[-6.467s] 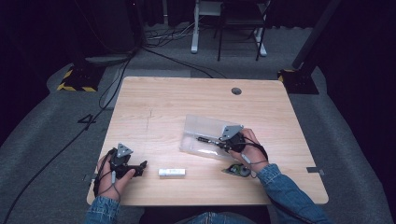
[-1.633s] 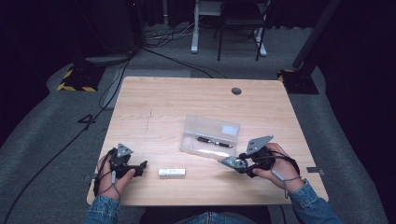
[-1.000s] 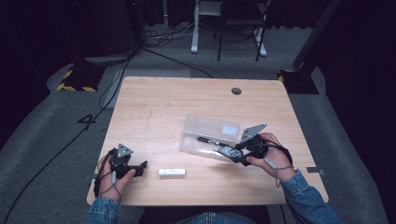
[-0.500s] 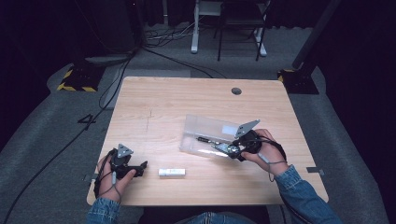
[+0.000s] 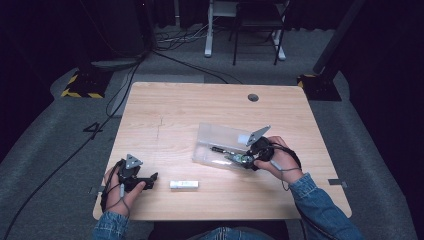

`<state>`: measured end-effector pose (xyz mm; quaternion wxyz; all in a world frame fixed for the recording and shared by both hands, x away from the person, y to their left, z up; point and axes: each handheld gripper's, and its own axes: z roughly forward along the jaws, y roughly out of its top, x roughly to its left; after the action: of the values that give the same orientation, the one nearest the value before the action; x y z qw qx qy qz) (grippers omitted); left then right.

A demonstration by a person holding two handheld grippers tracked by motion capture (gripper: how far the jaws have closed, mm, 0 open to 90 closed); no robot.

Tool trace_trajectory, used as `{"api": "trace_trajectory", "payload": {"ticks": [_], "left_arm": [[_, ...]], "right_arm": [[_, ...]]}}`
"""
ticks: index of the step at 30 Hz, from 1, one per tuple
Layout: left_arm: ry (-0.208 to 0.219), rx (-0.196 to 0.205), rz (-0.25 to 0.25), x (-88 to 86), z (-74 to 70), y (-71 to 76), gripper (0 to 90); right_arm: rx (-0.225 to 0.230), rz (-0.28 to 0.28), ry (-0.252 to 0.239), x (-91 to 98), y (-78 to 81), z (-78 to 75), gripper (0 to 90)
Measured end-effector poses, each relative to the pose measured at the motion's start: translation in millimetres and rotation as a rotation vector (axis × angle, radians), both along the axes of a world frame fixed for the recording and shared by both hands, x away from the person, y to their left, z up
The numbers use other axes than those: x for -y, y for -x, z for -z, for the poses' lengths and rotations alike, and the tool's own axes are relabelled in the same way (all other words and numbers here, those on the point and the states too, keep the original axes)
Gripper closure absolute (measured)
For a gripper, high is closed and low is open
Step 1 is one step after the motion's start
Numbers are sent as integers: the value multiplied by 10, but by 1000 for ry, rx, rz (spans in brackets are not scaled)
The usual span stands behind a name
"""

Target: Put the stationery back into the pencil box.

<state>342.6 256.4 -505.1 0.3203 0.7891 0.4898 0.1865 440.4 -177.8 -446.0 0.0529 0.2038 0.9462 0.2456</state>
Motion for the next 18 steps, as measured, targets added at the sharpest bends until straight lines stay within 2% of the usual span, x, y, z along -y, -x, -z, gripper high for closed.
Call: {"api": "trace_trajectory", "payload": {"ticks": [6, 18], "left_arm": [[3, -1, -1, 1, 1, 1, 118], [2, -1, -1, 1, 1, 0, 118]], "right_arm": [[-17, 0, 13, -45, -31, 41, 420], [-59, 28, -6, -15, -78, 95, 420]]}}
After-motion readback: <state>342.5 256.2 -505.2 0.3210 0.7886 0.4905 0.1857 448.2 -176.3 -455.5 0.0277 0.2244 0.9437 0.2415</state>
